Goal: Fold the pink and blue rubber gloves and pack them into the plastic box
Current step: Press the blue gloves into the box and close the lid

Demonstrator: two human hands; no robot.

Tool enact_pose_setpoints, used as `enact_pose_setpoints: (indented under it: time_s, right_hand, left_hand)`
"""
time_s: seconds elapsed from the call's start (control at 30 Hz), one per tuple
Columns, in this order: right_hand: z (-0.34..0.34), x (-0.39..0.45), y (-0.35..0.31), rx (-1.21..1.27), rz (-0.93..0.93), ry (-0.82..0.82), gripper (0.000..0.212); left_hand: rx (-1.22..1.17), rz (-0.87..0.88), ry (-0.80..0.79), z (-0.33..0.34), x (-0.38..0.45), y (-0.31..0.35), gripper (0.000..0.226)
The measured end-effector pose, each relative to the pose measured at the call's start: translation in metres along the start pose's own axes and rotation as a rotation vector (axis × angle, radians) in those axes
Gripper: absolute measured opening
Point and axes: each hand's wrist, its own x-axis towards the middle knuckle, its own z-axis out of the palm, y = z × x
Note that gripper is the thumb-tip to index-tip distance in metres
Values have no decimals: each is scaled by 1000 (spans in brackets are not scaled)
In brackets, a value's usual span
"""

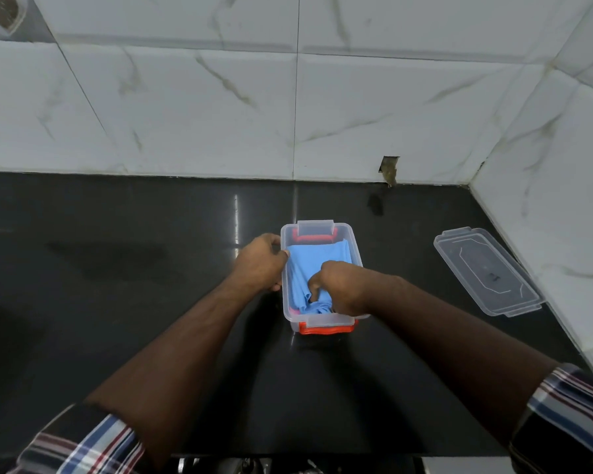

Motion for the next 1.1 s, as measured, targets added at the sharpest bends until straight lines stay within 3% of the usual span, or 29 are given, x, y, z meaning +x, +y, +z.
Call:
enact_pose_setpoints:
  time_s: [0.2,0.33,0.47,0.57,0.7,0.83,1.1]
  right_hand:
    - [-19,-9,6,111,58,3,48]
    - [-26,-19,11,266,88,226,40]
    - [-8,-16,30,315,305,531,37]
    - [0,-12,36,247,407,501,44]
    - [-4,-1,43,211,338,547,46]
    - [-12,11,47,128,189,514,49]
    - [-17,24,28,303,-154,384,41]
  left_hand:
    - [29,57,11,7,7,3,30]
    - [344,347,97,18,7,0,53]
    - [673,466,23,21,6,9,37]
    - [738,437,-6,16,3,13,32]
    - [821,434,-84,11,-10,19,29]
    - [838,463,-316,18,-26,30,27]
    - [476,498,-526,41,-41,39,24]
